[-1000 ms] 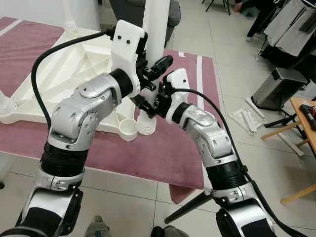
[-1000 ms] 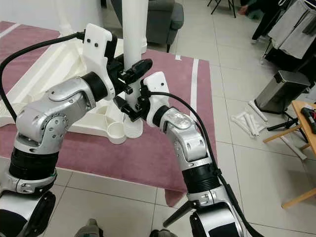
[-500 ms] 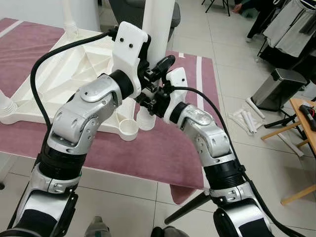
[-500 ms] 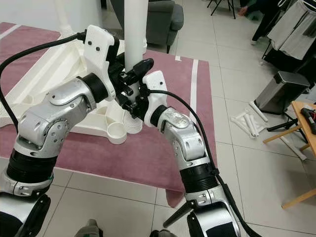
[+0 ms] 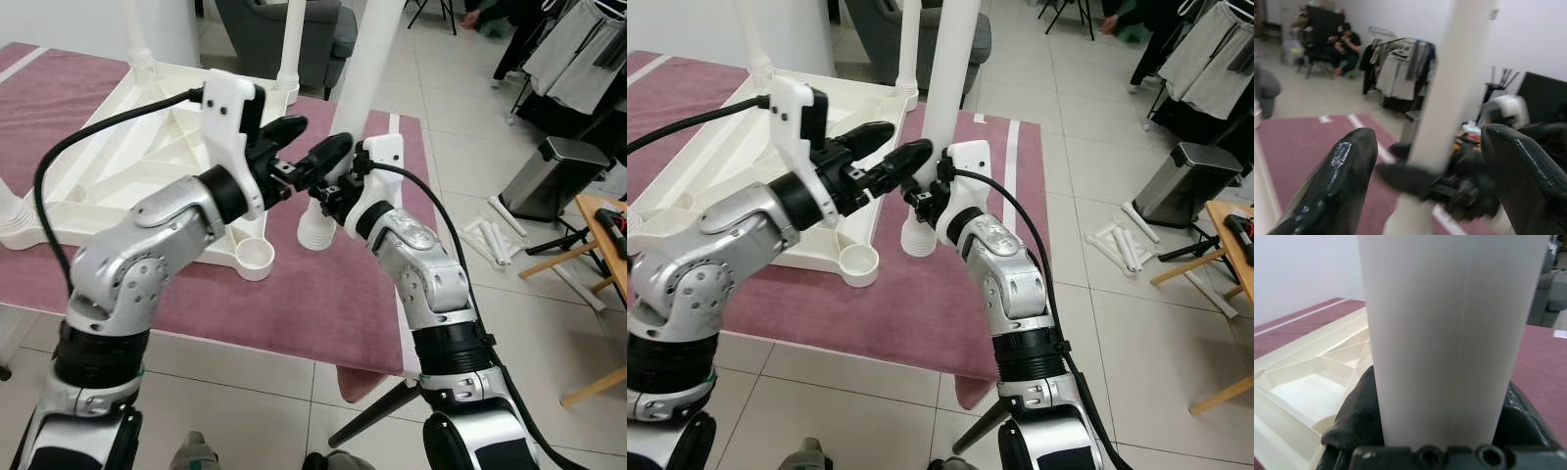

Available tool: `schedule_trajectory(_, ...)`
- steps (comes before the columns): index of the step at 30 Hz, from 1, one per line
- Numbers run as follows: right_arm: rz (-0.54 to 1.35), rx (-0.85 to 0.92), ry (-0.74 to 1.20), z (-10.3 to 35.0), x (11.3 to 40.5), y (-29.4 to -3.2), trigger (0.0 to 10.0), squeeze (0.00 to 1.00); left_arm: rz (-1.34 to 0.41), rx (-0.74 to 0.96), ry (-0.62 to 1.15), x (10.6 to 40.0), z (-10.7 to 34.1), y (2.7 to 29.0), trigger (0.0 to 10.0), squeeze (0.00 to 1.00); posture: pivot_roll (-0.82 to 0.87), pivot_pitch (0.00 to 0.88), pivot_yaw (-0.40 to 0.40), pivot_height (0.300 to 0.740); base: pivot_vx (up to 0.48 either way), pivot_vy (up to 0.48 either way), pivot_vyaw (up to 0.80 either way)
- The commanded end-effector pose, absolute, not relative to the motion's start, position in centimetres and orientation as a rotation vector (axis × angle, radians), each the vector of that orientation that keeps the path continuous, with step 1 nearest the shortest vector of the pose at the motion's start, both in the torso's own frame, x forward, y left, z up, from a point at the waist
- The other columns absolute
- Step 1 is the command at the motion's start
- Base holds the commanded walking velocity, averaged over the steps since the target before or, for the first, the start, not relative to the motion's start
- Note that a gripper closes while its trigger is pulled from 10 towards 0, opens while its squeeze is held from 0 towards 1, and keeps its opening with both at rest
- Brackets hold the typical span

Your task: Building children table

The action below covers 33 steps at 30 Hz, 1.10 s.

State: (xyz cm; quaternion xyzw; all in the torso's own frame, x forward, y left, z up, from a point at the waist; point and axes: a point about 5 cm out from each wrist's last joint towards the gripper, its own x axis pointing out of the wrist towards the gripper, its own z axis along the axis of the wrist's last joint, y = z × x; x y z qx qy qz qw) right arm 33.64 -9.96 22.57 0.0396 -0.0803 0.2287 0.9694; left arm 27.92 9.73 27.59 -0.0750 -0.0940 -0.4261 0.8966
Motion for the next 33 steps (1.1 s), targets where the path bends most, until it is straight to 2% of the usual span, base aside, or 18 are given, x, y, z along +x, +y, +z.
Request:
schedule_trajectory(1, 0.438, 0.068, -0.211, 23.1, 33.0, -10.6, 10.0, 0.0, -0.998, -0.09, -0.198, 27.3, 27.0, 10.1, 10.0, 0.0, 0.15, 0.016, -0.044, 0.74, 0.0, 0.0, 0.0)
schedule_trajectory(2, 0.438, 0.068, -0.211, 23.1, 33.0, -10.6, 10.0, 0.0, -0.998, -0.09, -0.198, 27.3, 27.0, 10.1, 10.0, 0.0, 0.15, 0.016, -0.044, 0.74, 0.0, 0.0, 0.0)
schedule_trajectory(5, 0.385, 0.089, -0.256, 23.0, 30.8, -11.3, 10.0, 0.0, -0.661, 0.129, -0.082, 29.3, 23.6, 12.3, 10.0, 0.0, 0.15, 0.014, -0.056, 0.74, 0.0, 0.0, 0.0)
schedule_trajectory(6, 0.385, 0.089, -0.256, 23.0, 30.8, -11.3, 10.0, 0.0, -0.661, 0.129, -0.082, 29.3, 23.6, 12.3, 10.0, 0.0, 0.15, 0.014, -0.056, 0.74, 0.0, 0.0, 0.0)
schedule_trajectory(7, 0.329, 0.086, -0.275, 23.0, 30.2, -11.6, 10.0, 0.0, -0.58, 0.166, -0.041, 29.7, 22.5, 12.8, 10.0, 0.0, 0.15, 0.012, -0.056, 0.74, 0.0, 0.0, 0.0)
schedule_trajectory(12, 0.194, 0.065, -0.308, 22.2, 29.2, -12.2, 10.0, 0.0, -0.446, 0.208, 0.025, 30.1, 20.1, 13.1, 10.0, 0.0, 0.14, 0.008, -0.051, 0.74, 0.0, 0.0, 0.0)
schedule_trajectory(16, 0.096, 0.014, -0.298, 20.0, 29.0, -12.3, 10.0, 0.0, -0.298, 0.15, 0.069, 30.6, 17.5, 12.8, 10.0, 0.0, 0.13, 0.0, -0.04, 0.74, 0.0, 0.12, 0.0)
schedule_trajectory(33, 0.128, 0.014, -0.276, 19.7, 29.2, -11.9, 10.0, 0.0, -0.266, 0.183, -0.002, 31.5, 18.0, 12.5, 10.0, 0.0, 0.14, 0.0, -0.046, 0.74, 0.0, 0.452, 0.0)
